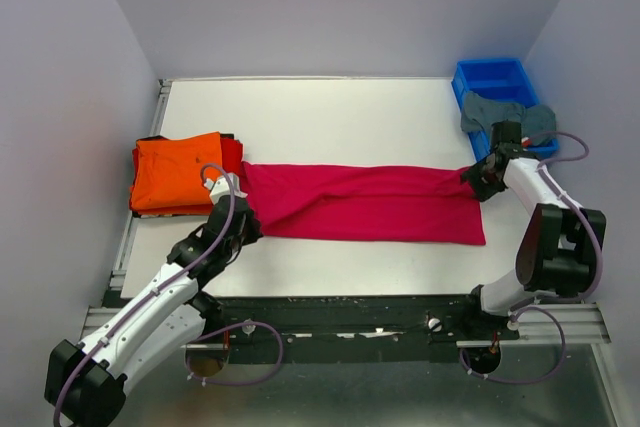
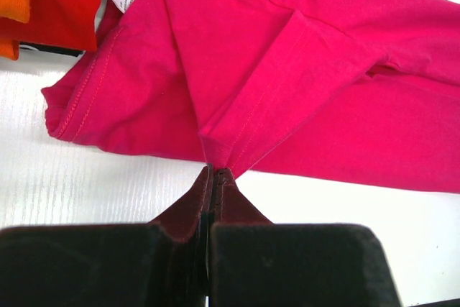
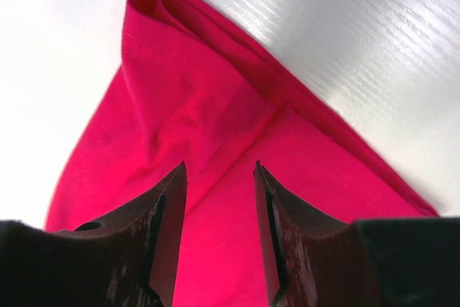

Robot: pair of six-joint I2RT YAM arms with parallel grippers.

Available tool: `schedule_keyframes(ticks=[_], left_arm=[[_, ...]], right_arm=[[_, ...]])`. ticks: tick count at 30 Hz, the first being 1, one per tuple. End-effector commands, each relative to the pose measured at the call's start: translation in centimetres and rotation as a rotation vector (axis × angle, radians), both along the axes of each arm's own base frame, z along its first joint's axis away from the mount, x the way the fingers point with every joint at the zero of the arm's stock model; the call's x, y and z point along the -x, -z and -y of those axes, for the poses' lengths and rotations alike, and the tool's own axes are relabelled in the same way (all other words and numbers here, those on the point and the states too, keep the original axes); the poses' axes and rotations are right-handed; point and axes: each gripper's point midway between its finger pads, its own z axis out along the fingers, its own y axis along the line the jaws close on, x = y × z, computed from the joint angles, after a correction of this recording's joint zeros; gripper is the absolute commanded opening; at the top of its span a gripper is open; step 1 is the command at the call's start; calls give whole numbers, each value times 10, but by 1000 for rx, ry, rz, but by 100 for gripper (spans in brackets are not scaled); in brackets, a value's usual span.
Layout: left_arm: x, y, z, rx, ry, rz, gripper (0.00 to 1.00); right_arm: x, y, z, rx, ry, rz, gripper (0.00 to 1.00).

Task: Fold and stack the t-shirts
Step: Fold the other side of the tshirt into a rectangle

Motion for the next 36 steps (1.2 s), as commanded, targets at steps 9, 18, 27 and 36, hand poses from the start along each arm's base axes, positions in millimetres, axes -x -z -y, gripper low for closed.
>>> schedule_keyframes(ticks=[9, 18, 27, 36], left_arm=[[-4, -20, 3, 12, 18, 55, 0], [-4, -27, 0, 7, 16, 73, 0], [-5, -28, -2, 0, 6, 75, 0], [-17, -52, -7, -22, -35, 121, 0]], right_arm=[[2, 1, 8, -157, 313, 106, 48], [-7, 14, 10, -220, 364, 128, 46], [-7, 25, 17, -214, 392, 95, 42], [-14, 19, 26, -176, 388, 96, 1]])
